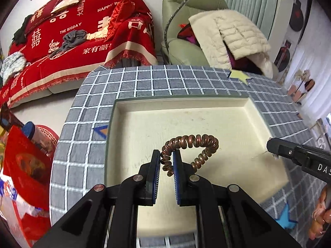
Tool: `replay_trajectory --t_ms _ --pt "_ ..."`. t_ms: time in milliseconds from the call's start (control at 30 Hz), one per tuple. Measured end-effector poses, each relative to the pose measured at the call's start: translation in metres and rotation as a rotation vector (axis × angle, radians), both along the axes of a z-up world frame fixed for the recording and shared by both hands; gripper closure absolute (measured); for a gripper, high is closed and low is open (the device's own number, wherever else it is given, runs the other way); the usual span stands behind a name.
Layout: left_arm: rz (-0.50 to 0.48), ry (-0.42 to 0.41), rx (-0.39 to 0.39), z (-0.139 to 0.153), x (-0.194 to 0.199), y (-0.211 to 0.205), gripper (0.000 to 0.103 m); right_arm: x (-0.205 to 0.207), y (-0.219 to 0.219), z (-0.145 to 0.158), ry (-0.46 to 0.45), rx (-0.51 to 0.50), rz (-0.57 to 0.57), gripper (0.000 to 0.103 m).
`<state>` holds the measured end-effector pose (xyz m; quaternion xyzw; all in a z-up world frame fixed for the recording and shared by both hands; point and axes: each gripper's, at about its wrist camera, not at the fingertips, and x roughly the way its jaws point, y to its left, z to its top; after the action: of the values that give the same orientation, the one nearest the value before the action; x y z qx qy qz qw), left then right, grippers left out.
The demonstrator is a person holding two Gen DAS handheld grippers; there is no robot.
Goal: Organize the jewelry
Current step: 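Lower both held items into the tray and open both tools, then move the left tool to the yellow flower bracelet while the right tool approaches the black hair clip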
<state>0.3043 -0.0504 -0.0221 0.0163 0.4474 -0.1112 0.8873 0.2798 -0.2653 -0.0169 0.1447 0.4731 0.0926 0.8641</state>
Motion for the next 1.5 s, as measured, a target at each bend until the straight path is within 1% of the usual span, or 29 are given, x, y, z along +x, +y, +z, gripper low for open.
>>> replay_trajectory --t_ms 167,300,433,533,567,600,633,667,700,733,800,900,967,1033,1067,1133,1233,1300,1367,1433,1500 --pt "-0.002 0.020 0.077 -0.024 0.019 -0.010 0.070 0.027 0.000 -0.024 0.027 -0.006 -0.016 0.090" --pt "0.004 0.033 0.130 -0.040 0.024 -0.016 0.069 0.033 0.001 -0.044 0.051 -0.024 -0.026 0.090" --pt "-0.003 0.007 0.188 -0.046 0.022 -0.023 0.069 0.035 0.002 -0.056 0.062 -0.058 -0.024 0.090" --pt "-0.002 -0.009 0.226 -0.047 0.021 -0.026 0.067 0.035 0.005 -0.057 0.040 -0.082 -0.027 0.089" --pt "0.003 -0.017 0.239 -0.047 0.020 -0.027 0.062 0.035 0.006 -0.057 0.037 -0.091 -0.024 0.087" --pt "0.012 -0.024 0.253 -0.047 0.020 -0.026 0.053 0.035 0.007 -0.057 0.036 -0.092 -0.019 0.085" --pt "0.016 -0.027 0.252 -0.046 0.020 -0.025 0.046 0.033 0.008 -0.056 0.036 -0.087 -0.014 0.075" --pt "0.021 -0.023 0.237 -0.045 0.020 -0.023 0.024 0.034 0.007 -0.055 0.039 -0.073 -0.011 0.057" --pt "0.024 -0.017 0.221 -0.044 0.020 -0.021 0.008 0.033 0.006 -0.053 0.039 -0.060 -0.012 0.053" --pt "0.027 -0.015 0.201 -0.043 0.019 -0.019 0.005 0.030 0.007 -0.051 0.035 -0.045 -0.009 0.048" --pt "0.028 -0.016 0.187 -0.041 0.018 -0.018 0.005 0.026 0.007 -0.046 0.020 -0.038 -0.008 0.045" --pt "0.031 -0.020 0.217 -0.041 0.016 -0.020 0.005 0.016 0.006 -0.035 -0.011 -0.024 -0.016 0.038" --pt "0.034 -0.028 0.214 -0.039 0.014 -0.020 0.005 0.011 0.003 -0.028 -0.022 -0.006 -0.027 0.031" --pt "0.039 -0.040 0.211 -0.035 0.011 -0.018 0.004 0.006 0.000 -0.024 -0.029 0.008 -0.037 0.029" --pt "0.041 -0.044 0.214 -0.034 0.010 -0.018 0.000 0.004 -0.001 -0.022 -0.032 0.011 -0.042 0.029" --pt "0.043 -0.053 0.224 -0.033 0.010 -0.019 0.000 0.000 -0.003 -0.019 -0.035 0.013 -0.050 0.028" --pt "0.032 -0.035 0.236 -0.034 0.010 -0.019 0.000 -0.007 -0.005 -0.018 -0.030 0.019 -0.067 0.028" --pt "0.032 -0.049 0.225 -0.029 0.005 -0.017 0.000 -0.012 -0.007 -0.016 -0.031 0.034 -0.069 0.028" --pt "0.028 -0.079 0.216 -0.021 -0.002 -0.015 0.000 -0.018 -0.009 -0.010 -0.043 0.037 -0.071 0.022" --pt "0.021 -0.089 0.210 -0.015 -0.007 -0.012 0.000 -0.023 -0.010 -0.005 -0.057 0.035 -0.072 0.022" --pt "0.014 -0.079 0.181 -0.010 -0.014 -0.006 0.000 -0.030 -0.012 0.003 -0.071 0.046 -0.075 0.022"
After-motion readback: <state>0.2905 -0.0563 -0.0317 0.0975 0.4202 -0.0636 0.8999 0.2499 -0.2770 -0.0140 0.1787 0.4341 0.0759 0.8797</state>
